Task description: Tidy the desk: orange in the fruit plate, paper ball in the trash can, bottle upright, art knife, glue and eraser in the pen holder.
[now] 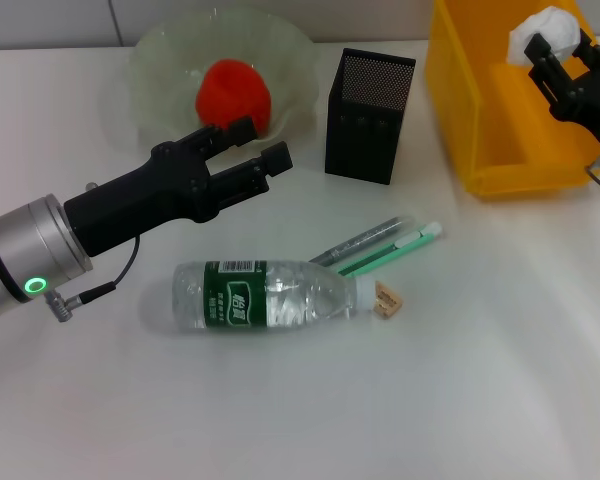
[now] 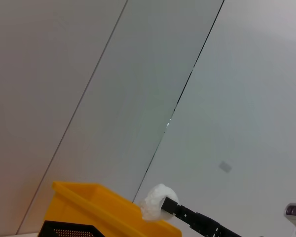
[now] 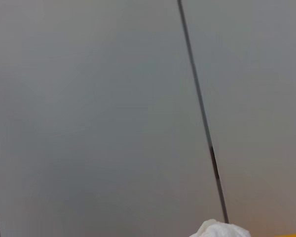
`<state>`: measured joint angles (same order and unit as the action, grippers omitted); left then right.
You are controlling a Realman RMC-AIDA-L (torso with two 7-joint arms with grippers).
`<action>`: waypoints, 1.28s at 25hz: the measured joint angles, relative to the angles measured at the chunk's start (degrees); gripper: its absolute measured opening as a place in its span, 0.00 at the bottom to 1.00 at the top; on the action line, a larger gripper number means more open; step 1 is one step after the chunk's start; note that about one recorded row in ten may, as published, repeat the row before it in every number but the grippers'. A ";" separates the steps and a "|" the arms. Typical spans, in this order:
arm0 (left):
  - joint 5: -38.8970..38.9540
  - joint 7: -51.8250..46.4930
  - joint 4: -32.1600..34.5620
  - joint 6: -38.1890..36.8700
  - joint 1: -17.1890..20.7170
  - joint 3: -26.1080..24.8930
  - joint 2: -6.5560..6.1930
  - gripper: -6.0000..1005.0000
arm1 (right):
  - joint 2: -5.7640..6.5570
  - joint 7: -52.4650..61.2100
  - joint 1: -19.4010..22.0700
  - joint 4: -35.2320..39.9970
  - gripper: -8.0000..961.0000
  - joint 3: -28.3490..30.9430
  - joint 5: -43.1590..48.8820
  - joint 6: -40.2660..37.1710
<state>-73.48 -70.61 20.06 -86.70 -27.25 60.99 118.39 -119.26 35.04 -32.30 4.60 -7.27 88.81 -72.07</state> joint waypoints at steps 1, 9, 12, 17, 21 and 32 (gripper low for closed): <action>0.00 0.00 0.00 0.00 0.00 0.00 0.00 0.78 | 0.00 0.02 -0.02 0.18 0.56 -0.02 -0.11 0.03; 0.07 -0.12 0.07 -0.05 0.03 0.00 0.00 0.79 | -0.09 0.18 -0.41 0.44 0.60 0.37 -0.52 0.84; 0.04 -0.13 0.08 -0.05 0.05 0.00 0.01 0.79 | -0.09 0.17 -0.48 0.70 0.63 0.45 -0.71 0.88; 0.01 -0.14 0.07 -0.05 0.07 0.00 0.00 0.79 | -0.09 0.17 -0.55 0.88 0.67 0.56 -1.28 1.07; -0.04 -0.14 0.07 0.03 -0.26 0.00 0.00 0.79 | -0.09 -0.06 -0.65 1.02 0.67 0.56 -1.28 1.17; -0.57 -0.06 0.07 0.31 -0.47 0.00 0.00 0.79 | -0.03 0.18 -0.60 2.55 0.78 -1.82 -0.75 1.93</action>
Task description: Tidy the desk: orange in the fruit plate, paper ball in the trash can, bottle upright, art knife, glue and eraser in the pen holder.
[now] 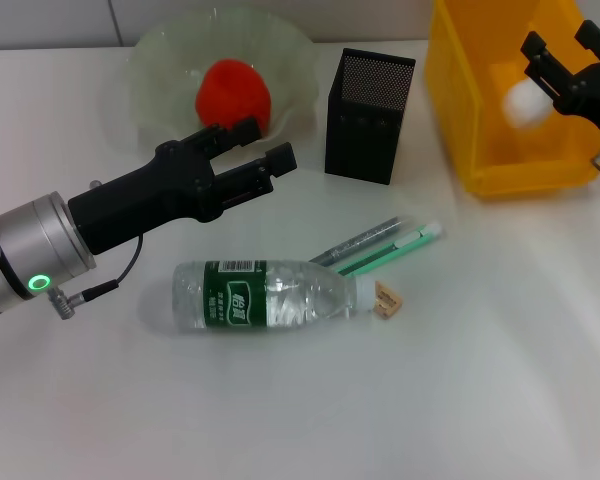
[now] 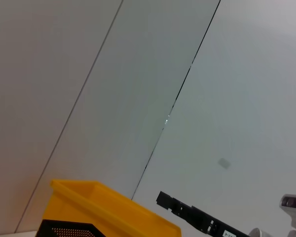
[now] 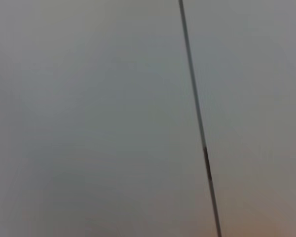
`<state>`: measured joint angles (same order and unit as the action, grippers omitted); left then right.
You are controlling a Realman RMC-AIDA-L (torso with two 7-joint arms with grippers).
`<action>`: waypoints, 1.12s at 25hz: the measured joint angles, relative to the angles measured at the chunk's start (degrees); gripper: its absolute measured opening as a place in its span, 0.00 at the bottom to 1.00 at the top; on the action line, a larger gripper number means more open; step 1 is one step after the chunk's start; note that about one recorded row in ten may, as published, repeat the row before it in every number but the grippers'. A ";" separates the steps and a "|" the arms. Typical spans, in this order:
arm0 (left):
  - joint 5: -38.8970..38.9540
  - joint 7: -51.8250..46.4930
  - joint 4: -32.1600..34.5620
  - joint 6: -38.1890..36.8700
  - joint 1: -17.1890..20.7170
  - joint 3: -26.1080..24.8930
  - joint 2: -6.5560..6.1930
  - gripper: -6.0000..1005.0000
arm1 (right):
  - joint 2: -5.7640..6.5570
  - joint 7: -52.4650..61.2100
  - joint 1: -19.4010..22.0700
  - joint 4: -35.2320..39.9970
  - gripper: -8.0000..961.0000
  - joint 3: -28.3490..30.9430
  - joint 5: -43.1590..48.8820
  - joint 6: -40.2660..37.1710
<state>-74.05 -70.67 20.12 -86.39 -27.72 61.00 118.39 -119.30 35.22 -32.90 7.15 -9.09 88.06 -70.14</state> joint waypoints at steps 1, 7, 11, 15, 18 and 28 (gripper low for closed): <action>-0.01 0.16 0.00 0.07 -0.04 0.00 0.00 0.79 | 0.01 0.53 0.16 0.13 0.78 -0.38 -0.08 -0.11; -0.07 0.36 0.00 0.04 -0.03 0.00 -0.06 0.79 | 0.10 2.35 1.74 0.60 0.79 -0.02 -0.33 -6.03; -0.78 0.51 0.30 -0.21 -0.04 0.00 -0.20 0.79 | 0.43 17.47 4.78 7.48 0.79 -3.58 2.42 -19.49; -3.25 0.70 1.14 -0.22 -0.22 0.00 -0.37 0.78 | 1.39 28.45 6.11 13.88 0.79 -9.54 5.62 -24.89; -6.98 0.73 2.93 -0.43 -0.38 0.00 -0.44 0.78 | 3.38 35.22 6.84 17.84 0.79 -15.49 9.21 -28.30; -14.68 0.36 8.76 -1.85 -2.22 0.00 -0.39 0.78 | 5.76 38.58 7.59 24.80 0.79 -21.30 30.25 -31.57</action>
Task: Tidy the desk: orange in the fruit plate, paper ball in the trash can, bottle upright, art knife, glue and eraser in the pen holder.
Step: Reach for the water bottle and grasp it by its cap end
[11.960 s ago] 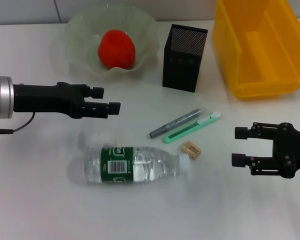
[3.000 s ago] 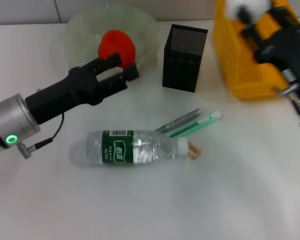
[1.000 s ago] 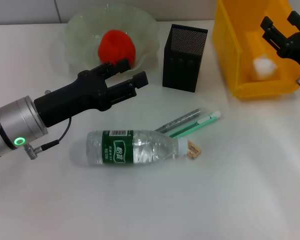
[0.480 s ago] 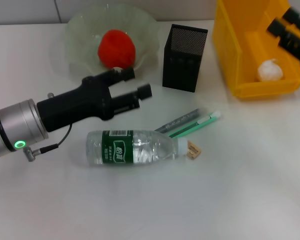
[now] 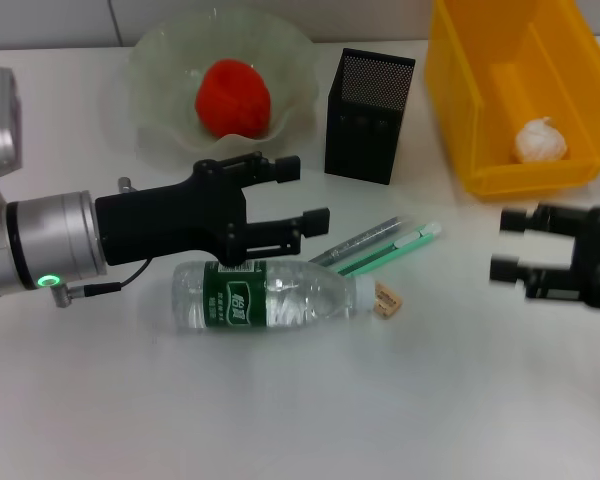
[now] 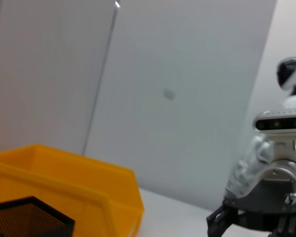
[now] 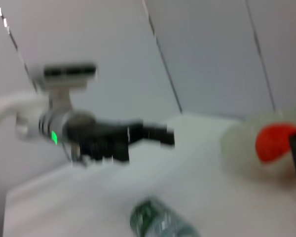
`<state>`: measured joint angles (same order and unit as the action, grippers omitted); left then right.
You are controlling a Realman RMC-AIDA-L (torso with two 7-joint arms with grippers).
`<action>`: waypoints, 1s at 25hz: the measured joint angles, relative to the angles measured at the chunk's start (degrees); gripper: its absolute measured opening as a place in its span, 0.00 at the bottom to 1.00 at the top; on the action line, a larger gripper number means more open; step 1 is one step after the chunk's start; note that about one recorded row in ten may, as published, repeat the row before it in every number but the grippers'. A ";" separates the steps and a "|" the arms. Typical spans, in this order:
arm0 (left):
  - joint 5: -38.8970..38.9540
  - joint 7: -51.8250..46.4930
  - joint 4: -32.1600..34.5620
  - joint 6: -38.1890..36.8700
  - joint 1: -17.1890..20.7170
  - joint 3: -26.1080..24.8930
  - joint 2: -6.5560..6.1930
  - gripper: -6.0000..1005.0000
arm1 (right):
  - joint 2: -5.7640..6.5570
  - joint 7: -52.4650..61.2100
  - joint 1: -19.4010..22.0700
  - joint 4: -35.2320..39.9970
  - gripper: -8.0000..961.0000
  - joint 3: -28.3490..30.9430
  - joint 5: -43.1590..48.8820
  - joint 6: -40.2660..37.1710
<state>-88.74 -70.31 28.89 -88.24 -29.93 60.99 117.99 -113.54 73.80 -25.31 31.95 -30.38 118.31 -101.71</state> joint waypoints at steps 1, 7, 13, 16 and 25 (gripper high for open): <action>0.00 0.00 0.00 0.00 0.00 0.00 0.00 0.78 | -0.51 -0.23 0.20 1.08 0.79 0.07 1.75 0.63; -10.51 -9.65 10.88 0.53 -2.33 0.00 0.28 0.79 | -3.03 -1.06 1.60 3.98 0.79 -0.21 4.22 4.83; -21.73 -21.81 18.35 0.57 -8.15 0.29 0.43 0.79 | -3.14 -1.05 1.92 3.67 0.79 -0.27 4.48 5.74; -24.85 -24.58 19.35 0.41 -10.24 1.41 0.52 0.79 | -3.15 -0.84 1.93 3.74 0.79 -0.27 4.50 5.72; -29.15 -34.50 24.37 2.65 -16.05 16.11 0.88 0.78 | -3.09 -0.44 1.94 4.12 0.79 -0.29 4.56 5.54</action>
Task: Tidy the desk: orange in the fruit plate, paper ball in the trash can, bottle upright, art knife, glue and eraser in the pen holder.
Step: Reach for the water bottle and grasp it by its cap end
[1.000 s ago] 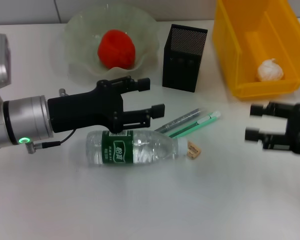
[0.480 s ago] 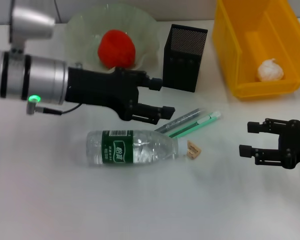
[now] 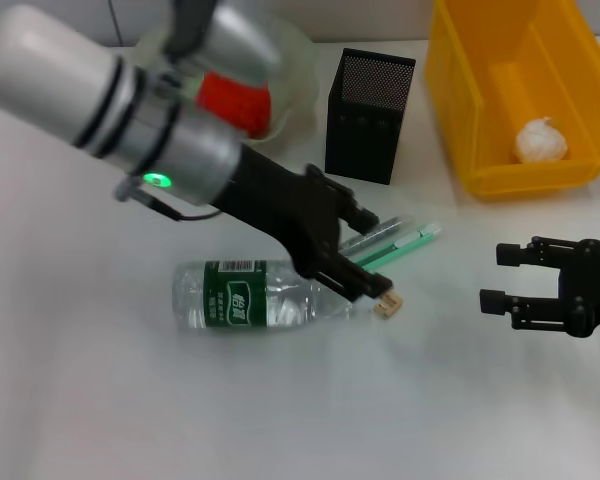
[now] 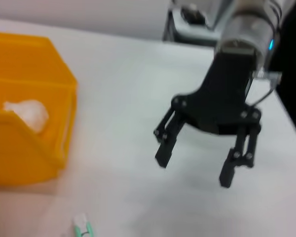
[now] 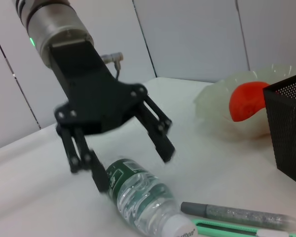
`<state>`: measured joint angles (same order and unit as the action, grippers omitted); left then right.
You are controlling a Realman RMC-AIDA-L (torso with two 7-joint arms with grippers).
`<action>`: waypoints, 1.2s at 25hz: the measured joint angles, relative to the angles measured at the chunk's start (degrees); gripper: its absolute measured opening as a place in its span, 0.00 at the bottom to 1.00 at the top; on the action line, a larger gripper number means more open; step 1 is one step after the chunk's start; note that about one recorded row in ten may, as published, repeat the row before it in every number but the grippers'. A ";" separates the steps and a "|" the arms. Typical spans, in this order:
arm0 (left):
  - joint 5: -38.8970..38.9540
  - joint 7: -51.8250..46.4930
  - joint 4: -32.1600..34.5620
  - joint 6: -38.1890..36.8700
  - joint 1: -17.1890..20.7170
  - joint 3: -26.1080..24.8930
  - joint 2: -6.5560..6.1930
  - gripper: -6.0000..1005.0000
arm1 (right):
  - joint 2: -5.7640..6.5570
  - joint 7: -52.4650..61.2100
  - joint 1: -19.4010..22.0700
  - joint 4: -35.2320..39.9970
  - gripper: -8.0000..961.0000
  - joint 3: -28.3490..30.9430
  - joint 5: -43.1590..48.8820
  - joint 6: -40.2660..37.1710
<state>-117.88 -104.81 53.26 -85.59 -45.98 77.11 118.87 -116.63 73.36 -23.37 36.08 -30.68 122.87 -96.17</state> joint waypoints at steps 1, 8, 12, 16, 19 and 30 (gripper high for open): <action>-0.25 -0.83 0.06 1.24 -0.41 1.94 0.09 0.78 | 0.00 0.01 0.00 0.00 0.79 0.00 0.01 0.06; -3.21 -5.42 -0.05 13.60 -1.06 15.88 0.32 0.78 | 0.00 0.04 -0.16 0.05 0.79 0.00 0.01 -0.08; -4.66 -6.83 -0.10 15.32 -1.06 18.44 0.31 0.78 | 0.01 0.06 -0.18 0.05 0.79 0.00 0.05 -0.11; -5.72 -8.22 -0.20 16.39 -1.00 19.79 0.30 0.78 | 0.13 0.19 -0.67 0.13 0.79 0.01 2.68 -0.13; -5.74 -8.62 -0.29 16.55 -1.05 20.34 0.30 0.78 | -0.03 0.68 -1.38 0.67 0.79 0.00 5.38 0.19; -6.55 -9.01 0.06 18.69 -0.79 23.58 0.30 0.78 | -0.17 0.68 -1.44 0.93 0.79 0.21 5.61 0.19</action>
<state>-124.44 -113.82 53.32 -66.90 -46.77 100.69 119.18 -116.80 74.04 -24.81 37.01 -30.46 128.48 -95.97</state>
